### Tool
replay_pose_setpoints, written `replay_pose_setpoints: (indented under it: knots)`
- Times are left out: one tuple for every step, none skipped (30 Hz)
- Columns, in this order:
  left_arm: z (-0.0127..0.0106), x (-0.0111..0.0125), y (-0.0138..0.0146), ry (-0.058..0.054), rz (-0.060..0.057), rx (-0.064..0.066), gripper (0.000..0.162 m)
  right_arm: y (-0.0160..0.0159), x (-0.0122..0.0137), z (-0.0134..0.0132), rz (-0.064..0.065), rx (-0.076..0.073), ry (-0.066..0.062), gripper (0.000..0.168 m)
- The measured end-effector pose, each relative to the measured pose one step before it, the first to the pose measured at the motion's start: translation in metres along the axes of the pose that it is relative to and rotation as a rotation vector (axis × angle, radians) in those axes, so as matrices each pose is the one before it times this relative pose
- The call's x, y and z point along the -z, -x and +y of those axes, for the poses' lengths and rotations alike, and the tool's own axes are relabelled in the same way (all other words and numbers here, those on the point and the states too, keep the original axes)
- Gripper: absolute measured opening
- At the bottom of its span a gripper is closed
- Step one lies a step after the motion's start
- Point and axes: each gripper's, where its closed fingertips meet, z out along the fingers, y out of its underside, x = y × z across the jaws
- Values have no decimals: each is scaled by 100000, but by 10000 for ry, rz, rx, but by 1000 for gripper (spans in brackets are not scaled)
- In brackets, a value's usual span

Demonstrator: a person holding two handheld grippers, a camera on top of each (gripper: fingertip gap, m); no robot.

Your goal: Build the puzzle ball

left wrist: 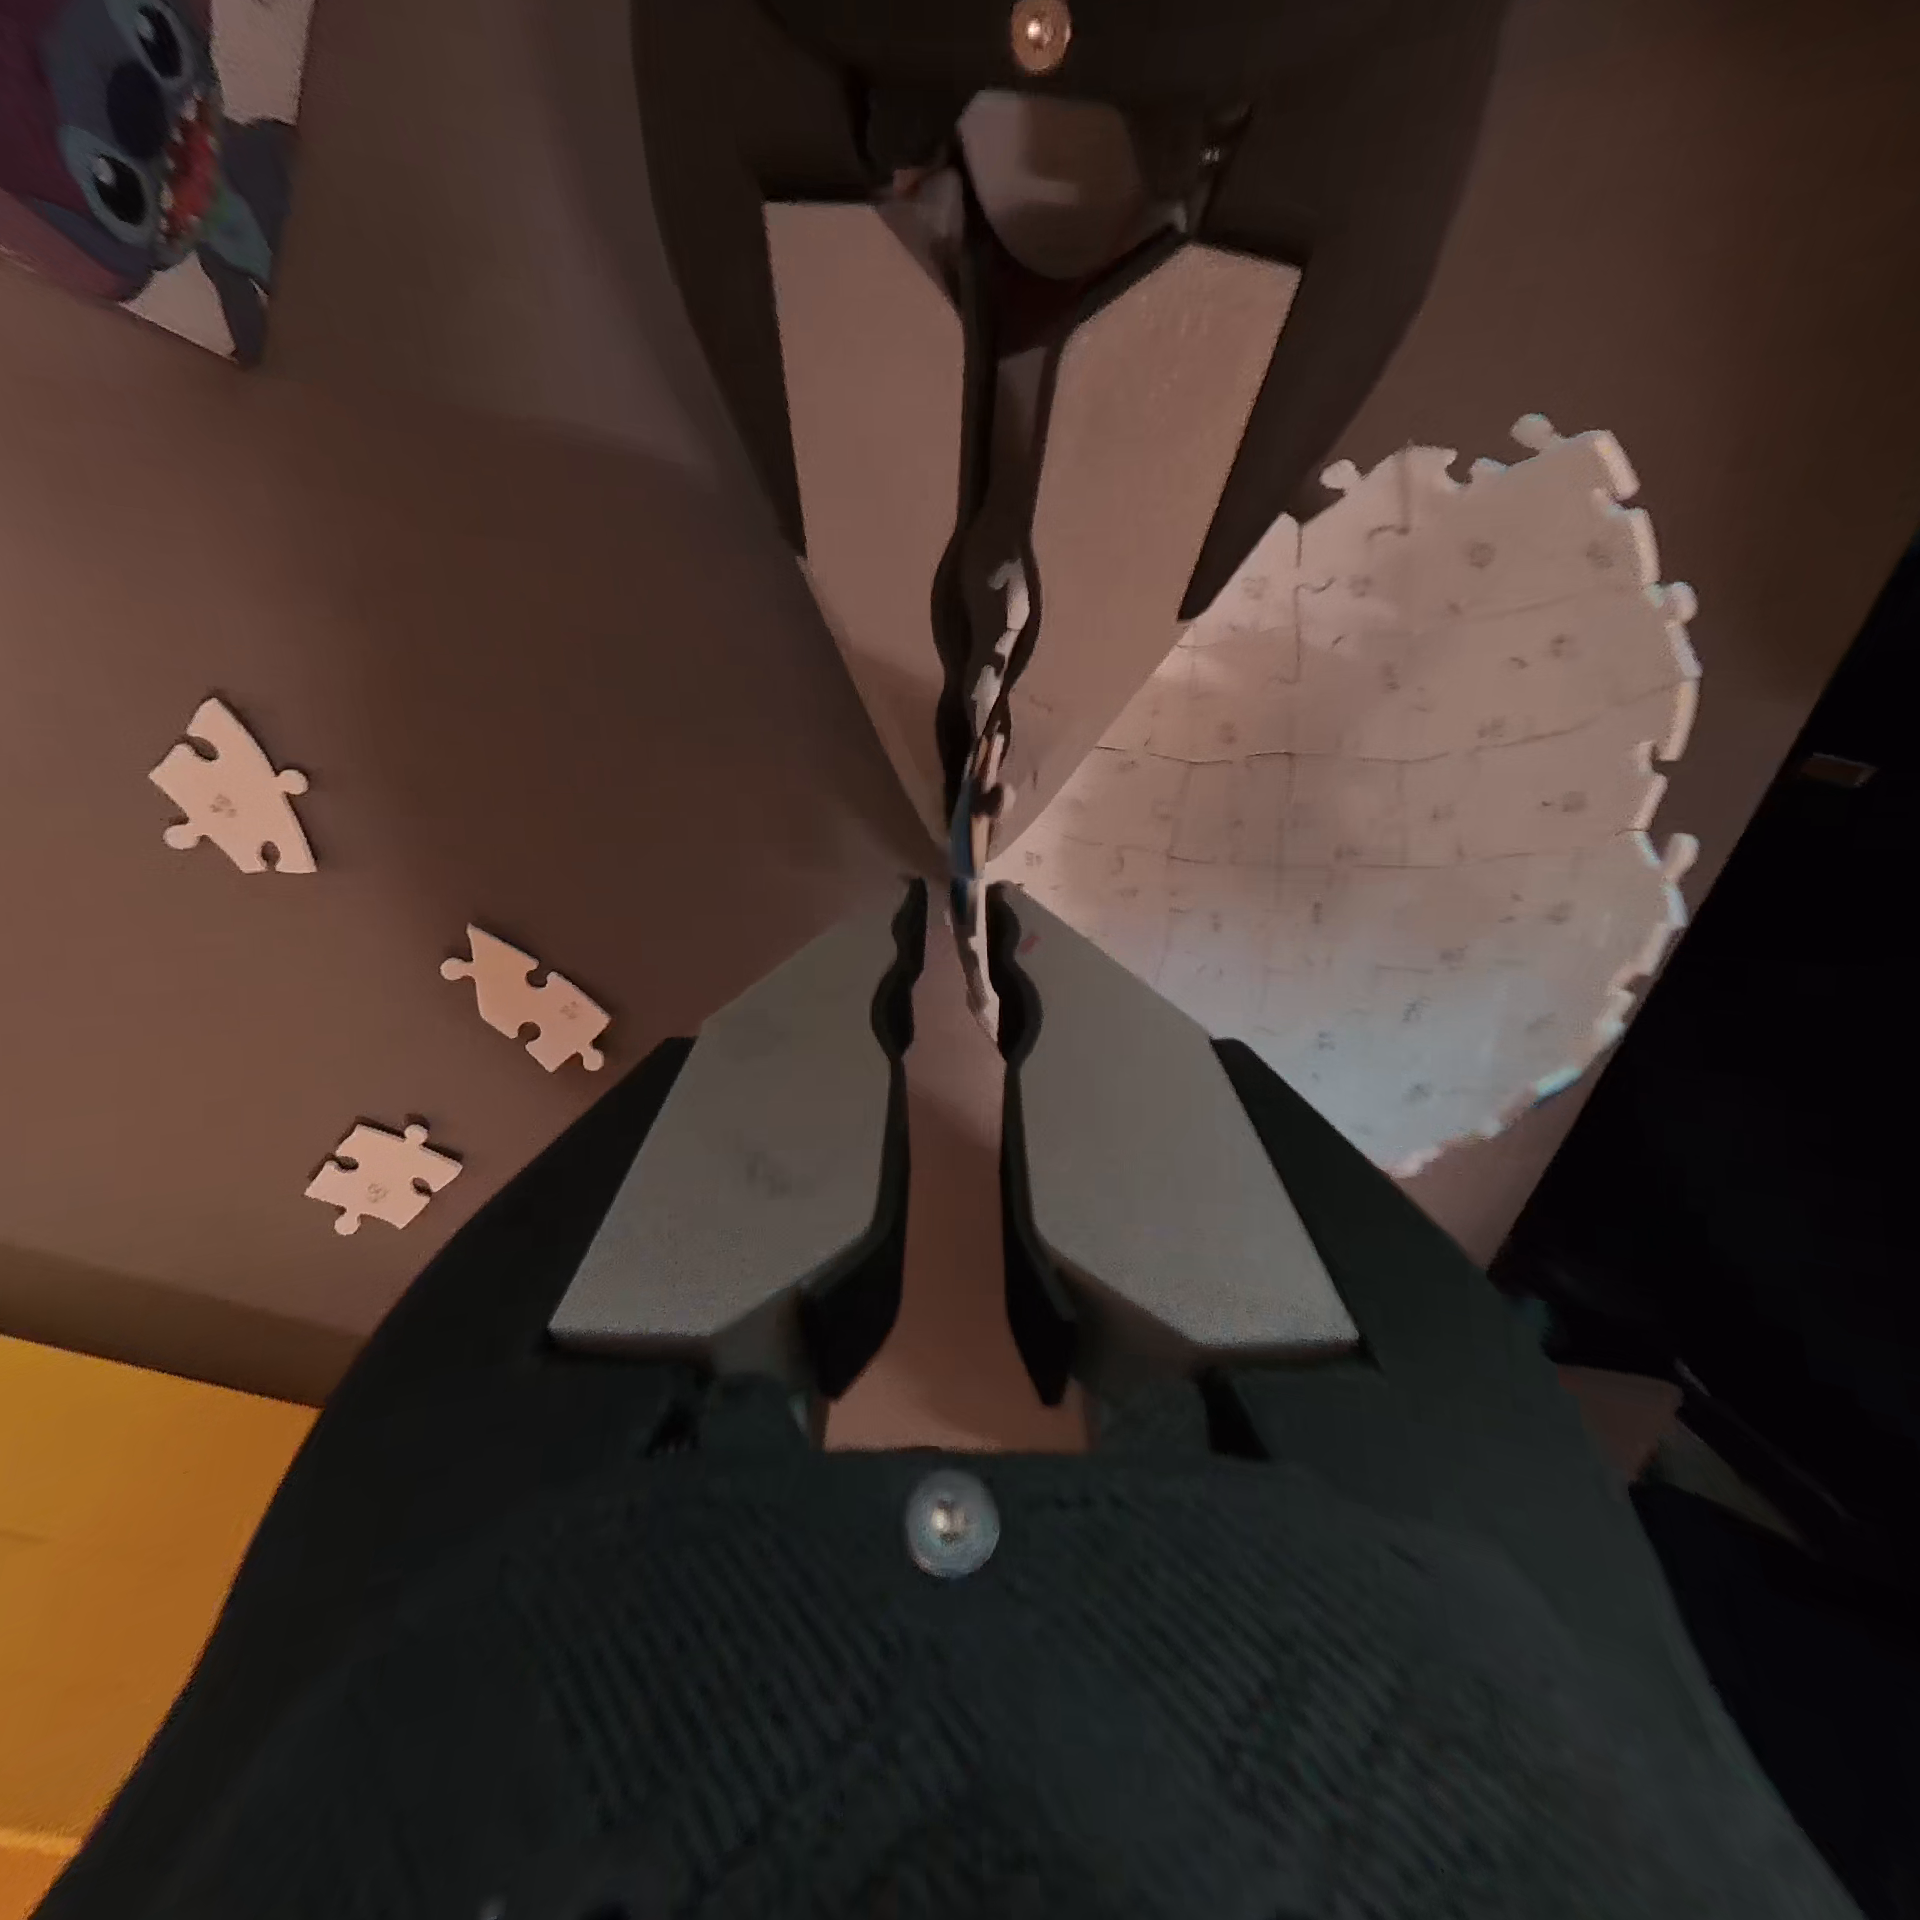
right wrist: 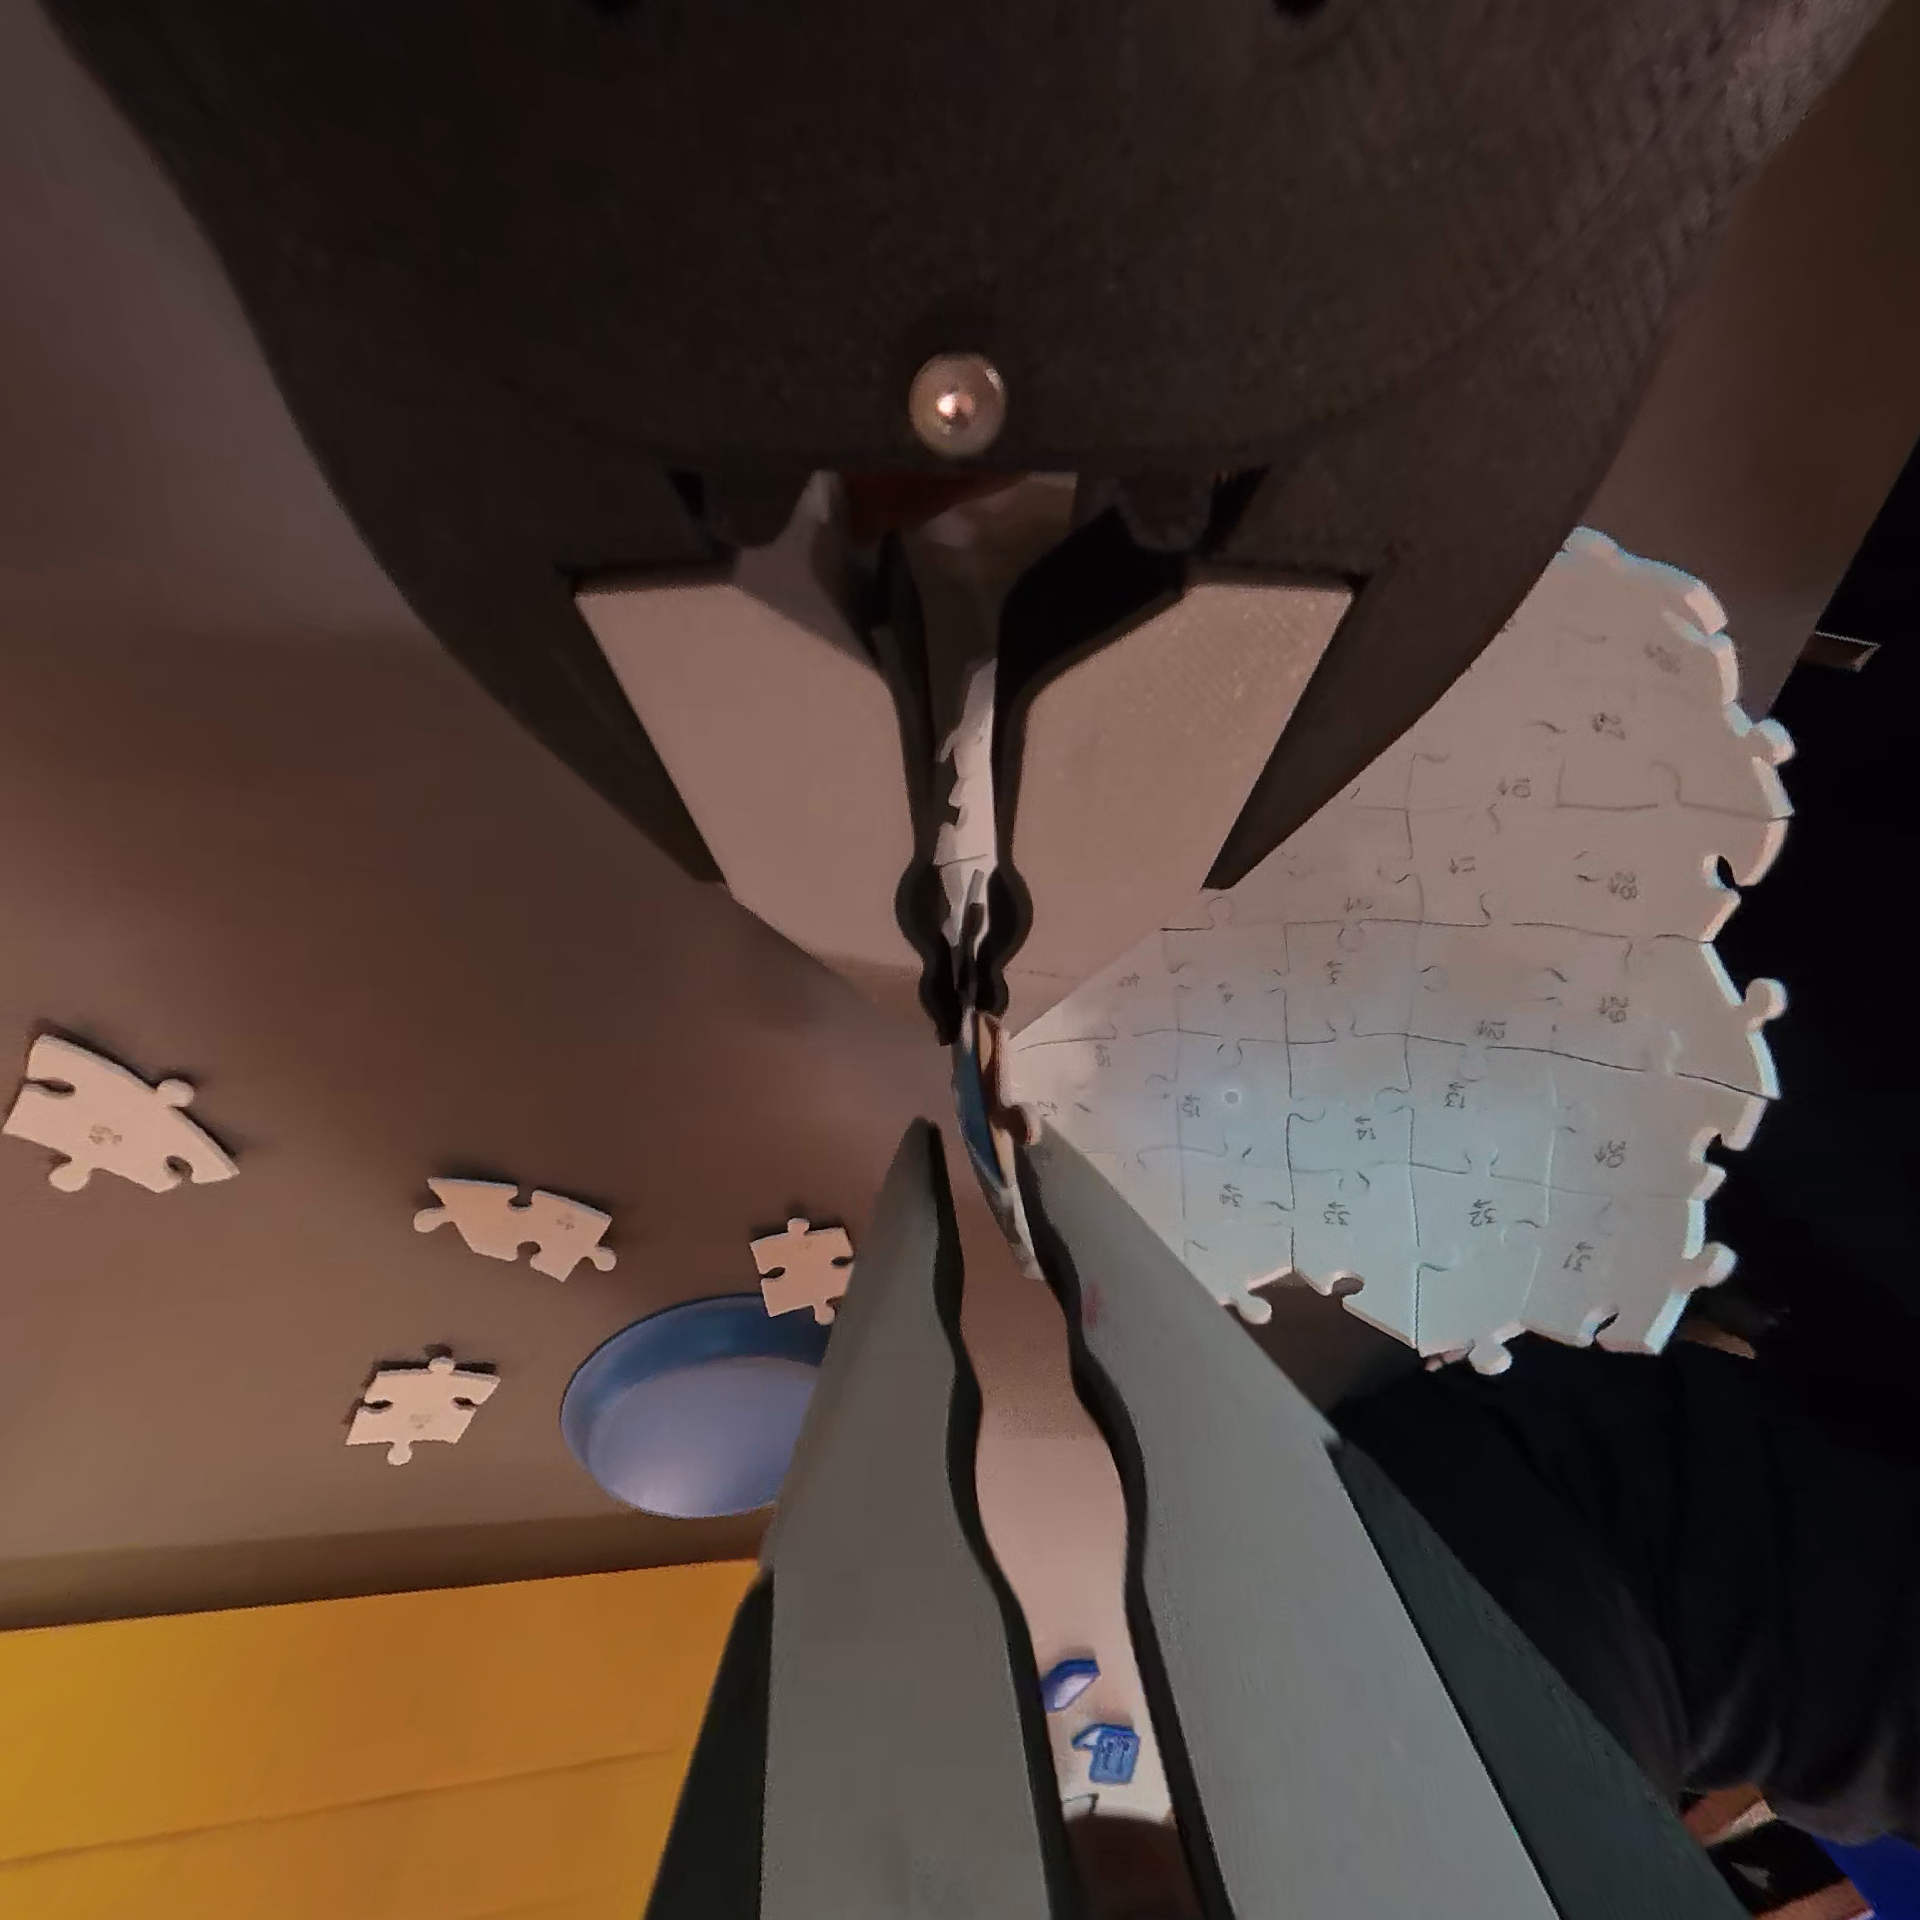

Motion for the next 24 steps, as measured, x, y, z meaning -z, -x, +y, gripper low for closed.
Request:
replay_pose_setpoints:
  knots:
    - [96, -406, 56, 173, -8, -12, 9, -108, -82, -111, -45, 50, -7, 0]
    - [7, -277, 88, 114, -24, 12, 9, -216, -114, 27, -2, -20, 89, 1]
    - [-64, -177, 100, 30, -22, 35, 6, -298, -106, 215, 40, -36, 192, 9]
    - [-36, -101, 102, 23, -22, 46, 2, -152, -63, 332, -53, -4, 246, 22]
    - [-60, -53, 26, -27, 38, 42, 2, -43, 48, 255, -65, 8, 160, 26]
    - [-56, 14, -20, -39, 63, 40, 2, -142, 168, 262, 48, 7, 124, 24]
    - [-10, 31, -29, -21, 65, 41, 2, -207, 260, 324, 92, 11, 138, 22]
    - [84, -15, 34, 35, -5, 14, 1, -114, 275, 342, 20, -36, 100, 22]
    - [2, -22, 46, -2, -27, -28, 1, 81, 227, 279, -150, -162, 40, 21]
    - [-58, -19, -14, -17, 14, -2, 1, 249, 119, 197, -306, -267, 22, 21]
    - [-70, 1, 0, -20, 12, 20, 1, 257, 25, 123, -328, -258, 36, 22]
    - [-83, 4, -4, -24, 5, 7, 1, 223, -62, 107, -286, -181, 88, 22]
    - [-43, 15, -12, -16, 4, 3, 1, 162, -140, 140, -244, -133, 149, 22]
    - [5, 8, -24, -2, -1, 4, 1, 15, -194, 113, -159, -150, 162, 24]
    - [55, 5, -25, 16, -4, 8, 1, -51, -216, 97, -142, -205, 151, 25]
    - [48, 3, -27, 8, 5, 24, 1, -21, -242, 102, -161, -190, 174, 23]
    - [9, 13, -27, -5, 19, 30, 1, 4, -221, 90, -131, -108, 167, 19]
    - [9, -4, 12, -2, 4, 38, 1, 59, -182, 57, -112, -45, 121, 11]
    - [63, -30, 29, 25, 4, 32, 2, 134, -123, -79, -108, 9, 17, 5]
    - [76, -25, 34, 30, 8, 29, 1, 26, -45, -164, -10, -26, -61, 4]
    - [21, -7, 6, -6, 35, 40, 1, 34, 0, -139, -46, -76, -78, 4]
    - [-12, 1, -5, -21, 45, 41, 1, 87, 51, -176, -110, -104, -135, 4]
    - [-88, -9, 3, -45, 24, 22, 1, 122, 122, -271, -150, -136, -210, 6]
    - [-62, -19, 0, -22, 14, 7, 1, 138, 148, -220, -143, -117, -162, 10]
